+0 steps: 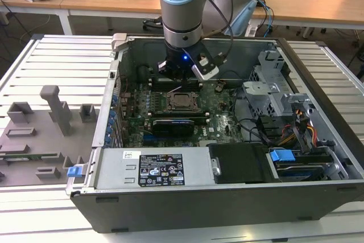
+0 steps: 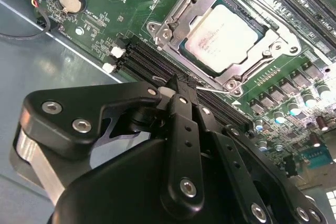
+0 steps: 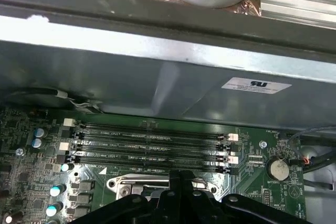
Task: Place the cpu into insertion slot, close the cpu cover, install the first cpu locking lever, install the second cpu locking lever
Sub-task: 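Install the first cpu locking lever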
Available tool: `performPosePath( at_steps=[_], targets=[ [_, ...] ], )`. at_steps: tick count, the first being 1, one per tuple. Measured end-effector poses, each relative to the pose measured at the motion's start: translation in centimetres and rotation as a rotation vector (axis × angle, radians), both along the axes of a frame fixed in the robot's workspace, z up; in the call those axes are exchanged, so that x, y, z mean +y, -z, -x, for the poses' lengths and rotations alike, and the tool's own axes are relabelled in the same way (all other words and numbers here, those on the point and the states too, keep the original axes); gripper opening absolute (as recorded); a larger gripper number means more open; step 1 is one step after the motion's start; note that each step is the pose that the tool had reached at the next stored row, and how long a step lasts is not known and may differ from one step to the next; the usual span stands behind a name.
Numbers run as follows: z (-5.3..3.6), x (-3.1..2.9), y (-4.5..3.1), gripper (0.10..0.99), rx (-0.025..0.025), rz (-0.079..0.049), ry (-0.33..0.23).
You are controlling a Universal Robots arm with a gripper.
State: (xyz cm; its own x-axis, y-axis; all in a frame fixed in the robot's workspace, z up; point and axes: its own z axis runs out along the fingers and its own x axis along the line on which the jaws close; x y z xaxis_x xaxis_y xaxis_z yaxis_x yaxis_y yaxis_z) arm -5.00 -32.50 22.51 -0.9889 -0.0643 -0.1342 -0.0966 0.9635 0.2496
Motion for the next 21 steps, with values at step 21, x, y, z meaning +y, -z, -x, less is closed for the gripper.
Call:
performPosePath(
  at_steps=[21],
  targets=[
    [0.06,0.96,0.64,0.106,-0.0054,0.048,0.048]
  ],
)
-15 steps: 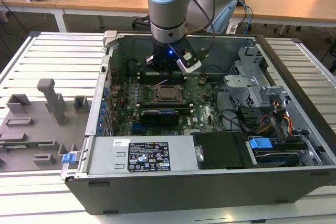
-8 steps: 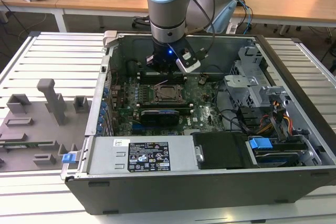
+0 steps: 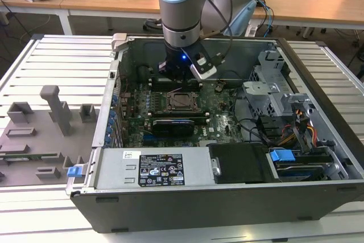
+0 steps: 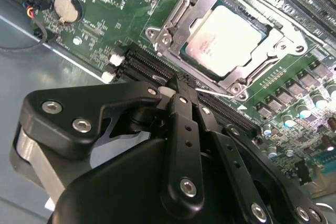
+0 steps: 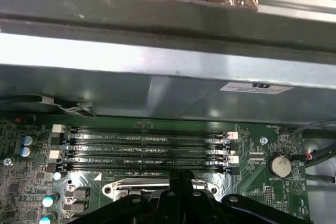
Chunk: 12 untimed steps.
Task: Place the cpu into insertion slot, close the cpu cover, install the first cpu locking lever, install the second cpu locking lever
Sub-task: 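Install the first cpu locking lever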
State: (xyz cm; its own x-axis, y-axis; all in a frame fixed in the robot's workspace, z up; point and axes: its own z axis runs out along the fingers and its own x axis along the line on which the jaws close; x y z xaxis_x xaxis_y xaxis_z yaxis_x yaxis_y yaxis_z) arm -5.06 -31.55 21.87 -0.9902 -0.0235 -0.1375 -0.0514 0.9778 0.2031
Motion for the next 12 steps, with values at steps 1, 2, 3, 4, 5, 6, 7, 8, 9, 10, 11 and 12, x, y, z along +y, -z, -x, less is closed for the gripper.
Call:
performPosePath(
  at_steps=[1,2,3,4,5,6,7,8,9,10,11,12],
  targets=[
    [0.0,0.13,0.06,0.106,-0.0001,0.013,0.001],
    [0.0,0.22,0.08,0.106,0.0,0.024,0.001],
    [0.0,0.31,0.11,0.106,0.0,0.031,0.001],
    [0.0,0.43,0.14,0.106,-0.0001,0.039,0.002],
    [0.0,0.53,0.17,0.106,0.0,0.046,0.003],
    [0.0,0.68,0.19,0.106,0.0,0.053,0.005],
    [0.0,0.76,0.2,0.106,0.0,0.055,0.006],
    [0.0,0.87,0.22,0.106,0.0001,0.056,0.008],
    [0.0,0.99,0.24,0.106,0.0002,0.057,0.01],
    [0.0,1.12,0.26,0.106,0.0002,0.057,0.013],
    [0.0,1.4,0.32,0.106,0.0004,0.057,0.017],
    [0.0,1.66,0.37,0.106,0.0005,0.057,0.022]
  ],
)
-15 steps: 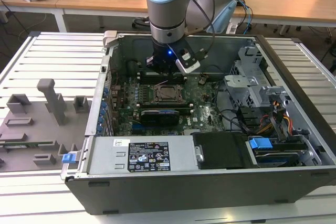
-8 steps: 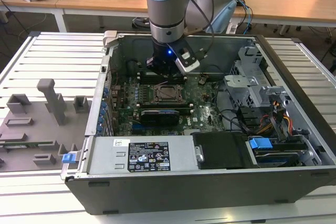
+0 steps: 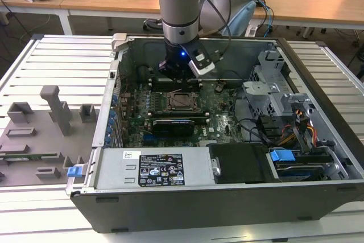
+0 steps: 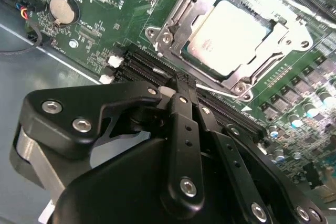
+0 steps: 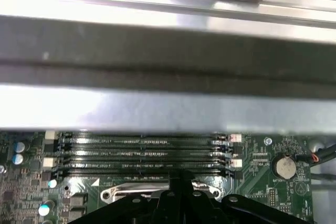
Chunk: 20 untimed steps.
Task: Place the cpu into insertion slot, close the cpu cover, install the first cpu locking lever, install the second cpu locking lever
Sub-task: 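Install the first cpu locking lever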
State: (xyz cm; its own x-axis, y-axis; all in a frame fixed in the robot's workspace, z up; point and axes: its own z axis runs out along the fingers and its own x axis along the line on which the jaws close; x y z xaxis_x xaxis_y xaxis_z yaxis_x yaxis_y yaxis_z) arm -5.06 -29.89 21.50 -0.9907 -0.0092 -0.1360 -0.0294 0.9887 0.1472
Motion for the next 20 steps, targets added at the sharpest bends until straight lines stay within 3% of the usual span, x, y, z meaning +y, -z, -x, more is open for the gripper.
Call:
performPosePath(
  at_steps=[7,11,20],
  targets=[
    [-0.02,0.19,0.32,0.106,0.0001,0.002,0.085],
    [-0.02,0.57,0.41,0.106,0.0001,0.002,0.105],
    [-0.02,0.76,0.79,0.106,0.0,0.004,0.165]
  ],
)
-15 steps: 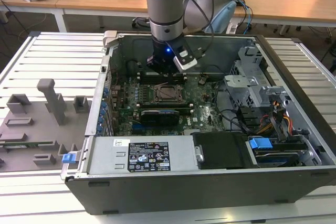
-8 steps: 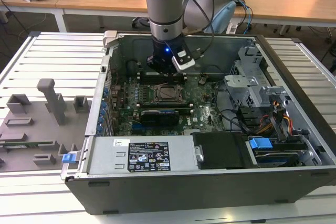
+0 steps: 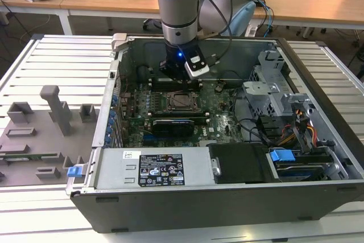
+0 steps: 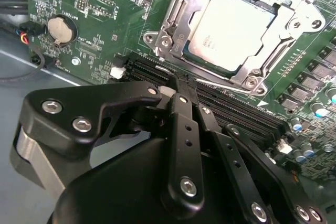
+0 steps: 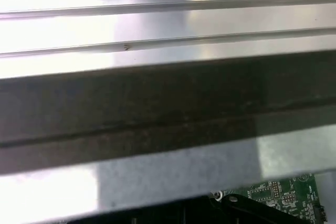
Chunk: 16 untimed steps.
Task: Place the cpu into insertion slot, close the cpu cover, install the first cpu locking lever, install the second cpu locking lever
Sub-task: 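Install the first cpu locking lever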
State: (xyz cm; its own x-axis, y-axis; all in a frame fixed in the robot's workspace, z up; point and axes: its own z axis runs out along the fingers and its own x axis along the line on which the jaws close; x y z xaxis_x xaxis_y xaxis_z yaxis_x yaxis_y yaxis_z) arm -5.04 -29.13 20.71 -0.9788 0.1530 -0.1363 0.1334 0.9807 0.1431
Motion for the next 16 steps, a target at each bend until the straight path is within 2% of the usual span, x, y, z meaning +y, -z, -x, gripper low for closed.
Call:
performPosePath(
  at_steps=[8,16],
  targets=[
    [0.0,0.0,0.62,0.106,0.0,0.013,0.046],
    [-0.2,0.01,0.79,0.106,-0.0001,0.013,0.056]
  ],
)
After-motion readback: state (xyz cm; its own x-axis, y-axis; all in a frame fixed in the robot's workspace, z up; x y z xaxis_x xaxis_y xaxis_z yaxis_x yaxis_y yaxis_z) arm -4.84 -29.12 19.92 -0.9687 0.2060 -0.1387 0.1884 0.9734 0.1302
